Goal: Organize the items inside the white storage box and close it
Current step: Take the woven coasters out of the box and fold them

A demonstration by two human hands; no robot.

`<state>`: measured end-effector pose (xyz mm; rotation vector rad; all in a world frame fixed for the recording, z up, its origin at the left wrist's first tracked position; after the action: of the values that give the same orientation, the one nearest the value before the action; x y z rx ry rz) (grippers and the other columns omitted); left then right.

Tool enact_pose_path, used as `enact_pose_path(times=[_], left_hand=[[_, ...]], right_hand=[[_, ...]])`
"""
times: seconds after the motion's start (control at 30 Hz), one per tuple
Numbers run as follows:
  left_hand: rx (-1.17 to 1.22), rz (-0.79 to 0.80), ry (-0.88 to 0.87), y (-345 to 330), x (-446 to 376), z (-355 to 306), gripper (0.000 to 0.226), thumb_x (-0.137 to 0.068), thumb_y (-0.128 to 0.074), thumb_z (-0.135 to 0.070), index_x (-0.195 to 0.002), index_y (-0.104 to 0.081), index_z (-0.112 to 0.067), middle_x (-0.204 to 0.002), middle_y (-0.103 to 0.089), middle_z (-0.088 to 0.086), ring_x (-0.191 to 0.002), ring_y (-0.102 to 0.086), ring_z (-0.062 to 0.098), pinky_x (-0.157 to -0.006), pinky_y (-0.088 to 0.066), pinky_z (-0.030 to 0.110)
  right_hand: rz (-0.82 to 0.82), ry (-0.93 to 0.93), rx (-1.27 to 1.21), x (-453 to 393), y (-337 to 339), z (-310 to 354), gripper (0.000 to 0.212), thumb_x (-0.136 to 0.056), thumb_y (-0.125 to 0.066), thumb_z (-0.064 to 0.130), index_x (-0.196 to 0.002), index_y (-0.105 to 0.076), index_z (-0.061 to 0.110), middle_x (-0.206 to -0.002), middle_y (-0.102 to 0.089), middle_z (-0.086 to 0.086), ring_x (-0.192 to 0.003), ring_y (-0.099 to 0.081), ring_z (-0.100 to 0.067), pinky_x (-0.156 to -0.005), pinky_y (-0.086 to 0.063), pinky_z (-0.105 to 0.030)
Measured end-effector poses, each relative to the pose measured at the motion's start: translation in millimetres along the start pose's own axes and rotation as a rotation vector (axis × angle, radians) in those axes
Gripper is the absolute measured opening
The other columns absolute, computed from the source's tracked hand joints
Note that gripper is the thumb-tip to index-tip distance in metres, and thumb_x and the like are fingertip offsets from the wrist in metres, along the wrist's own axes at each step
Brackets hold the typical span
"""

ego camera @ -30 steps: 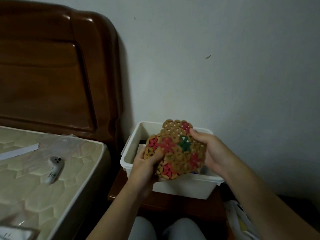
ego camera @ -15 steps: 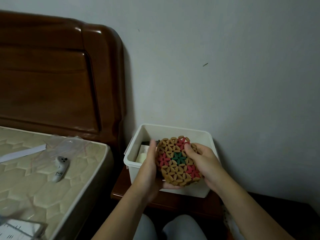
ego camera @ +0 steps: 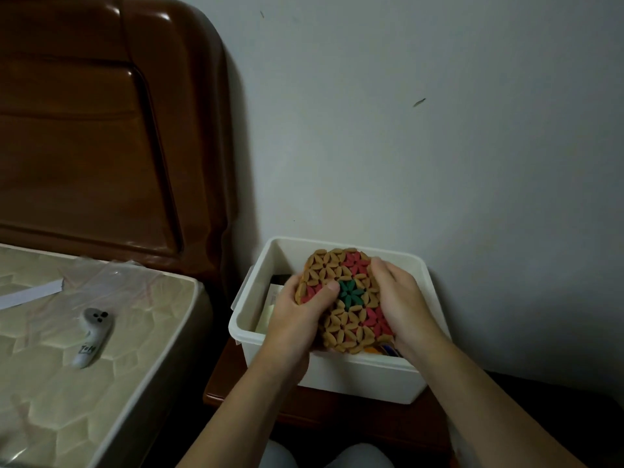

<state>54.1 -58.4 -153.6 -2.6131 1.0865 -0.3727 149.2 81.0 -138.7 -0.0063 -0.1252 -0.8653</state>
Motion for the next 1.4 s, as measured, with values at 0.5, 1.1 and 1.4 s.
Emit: enact_pose_path(times=[0.5,1.1,1.4], left_hand=[[0.018,-0.169,0.021,59.4,-96.8,24.3,0.035,-0.098,-0.07,-0.025,-0.131,-0.062,-0.03,-0.111,-0.079,-0.003,-0.093,-0.078,0.016,-0.074,-0.065,0.053],[0.138,-0.221,0.047,67.3,-106.7,30.1,0.038,-0.097,-0.071,-0.024,-0.134,-0.062,-0.025,-0.117,-0.078,0.005,-0.101,-0.077,0.029,-0.07,-0.063,0.053],[0.278,-0.303,-0.02,74.5,-104.3,27.4,0.041,-0.098,-0.071,-0.027,-0.137,-0.06,-0.029,-0.119,-0.077,0.002,-0.106,-0.077,0.027,-0.086,-0.06,0.065]], right_hand=[[0.448,-0.402,1.334,-112.3,28.0,-102.3,0.062,-0.083,-0.077,0.055,-0.124,-0.067,0.01,-0.123,-0.069,-0.008,-0.11,-0.066,-0.024,-0.096,-0.056,-0.034],[0.619,-0.405,1.321,-116.4,17.6,-138.5,0.055,-0.077,-0.081,0.061,-0.111,-0.066,0.019,-0.104,-0.069,-0.001,-0.092,-0.068,-0.018,-0.077,-0.057,-0.03],[0.28,-0.236,0.992,-124.0,33.7,-84.0,0.055,-0.064,-0.086,0.068,-0.071,-0.068,0.017,-0.052,-0.059,0.007,-0.045,-0.056,-0.004,-0.045,-0.039,-0.019]])
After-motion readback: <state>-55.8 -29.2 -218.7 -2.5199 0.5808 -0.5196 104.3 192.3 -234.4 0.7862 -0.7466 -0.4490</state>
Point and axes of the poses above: each hand's wrist, its own x-axis away from the middle knuckle, its own y-axis out of the back of the hand, z = x × y, the point moved 2 cm from there along -x, towards the middle knuckle
